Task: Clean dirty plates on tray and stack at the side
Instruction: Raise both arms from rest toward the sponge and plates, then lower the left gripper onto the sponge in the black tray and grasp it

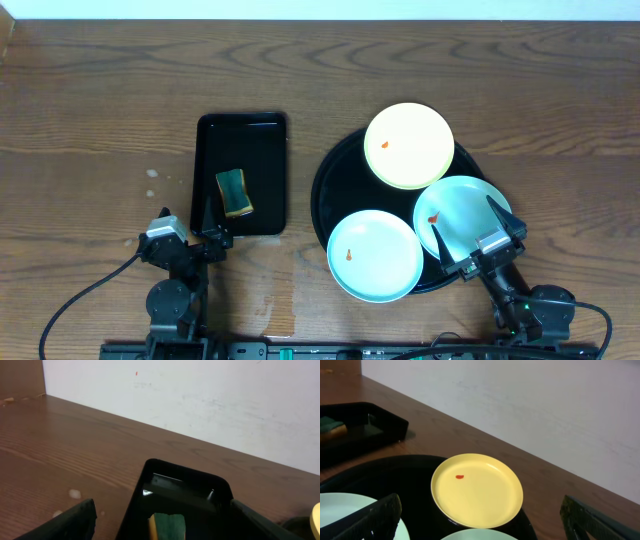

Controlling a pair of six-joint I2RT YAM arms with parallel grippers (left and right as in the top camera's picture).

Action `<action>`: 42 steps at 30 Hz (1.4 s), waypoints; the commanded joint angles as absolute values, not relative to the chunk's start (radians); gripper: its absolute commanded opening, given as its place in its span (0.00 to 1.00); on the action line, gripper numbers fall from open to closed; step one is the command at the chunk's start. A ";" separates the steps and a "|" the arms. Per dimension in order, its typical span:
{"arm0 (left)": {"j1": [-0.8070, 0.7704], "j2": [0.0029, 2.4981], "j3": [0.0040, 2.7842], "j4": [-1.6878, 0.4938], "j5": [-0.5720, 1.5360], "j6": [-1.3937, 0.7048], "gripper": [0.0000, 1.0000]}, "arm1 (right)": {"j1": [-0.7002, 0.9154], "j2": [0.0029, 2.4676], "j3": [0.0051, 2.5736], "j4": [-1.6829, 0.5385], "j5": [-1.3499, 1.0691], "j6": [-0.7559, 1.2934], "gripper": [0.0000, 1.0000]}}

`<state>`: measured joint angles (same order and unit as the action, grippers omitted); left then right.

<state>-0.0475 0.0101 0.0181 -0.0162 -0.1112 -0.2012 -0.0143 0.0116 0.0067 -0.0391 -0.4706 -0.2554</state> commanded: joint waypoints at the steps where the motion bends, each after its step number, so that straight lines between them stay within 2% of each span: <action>1: -0.049 0.005 0.004 -0.062 -0.131 -0.184 0.83 | -0.002 0.007 0.006 -0.043 -0.468 -0.263 0.99; 10: -0.049 0.005 0.004 -0.061 -0.127 -0.184 0.84 | -0.002 0.007 0.006 -0.043 -0.474 -0.263 0.99; 17: -0.049 0.006 0.004 -0.059 0.155 -0.200 0.83 | -0.002 0.007 0.006 -0.030 -0.505 -0.263 0.99; 23: -0.049 0.006 0.006 0.001 0.331 -0.200 0.83 | -0.002 0.007 0.006 0.050 -0.765 -0.252 0.99; 26: -0.049 0.006 0.031 0.036 0.360 -0.216 0.83 | -0.002 0.007 0.012 0.044 -0.739 -0.078 0.99; 28: -0.049 0.010 0.091 0.037 0.359 -0.245 0.83 | -0.002 0.007 0.051 -0.031 -0.691 0.079 0.99; 29: -0.049 0.019 0.124 0.025 0.359 -0.245 0.83 | -0.002 0.008 0.075 -0.072 -0.692 0.085 0.99; 35: -0.049 0.224 0.404 -0.178 0.360 -0.260 0.83 | -0.002 0.103 0.277 -0.270 -0.677 0.049 0.99; 42: -0.049 0.634 0.838 -0.485 0.410 -0.260 0.83 | -0.002 0.439 0.622 -0.545 -0.660 0.018 0.99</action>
<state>-0.0479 0.4904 0.6781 -0.3965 0.3653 -0.2516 -0.0143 0.2905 0.4793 -0.4580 -0.6792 0.0196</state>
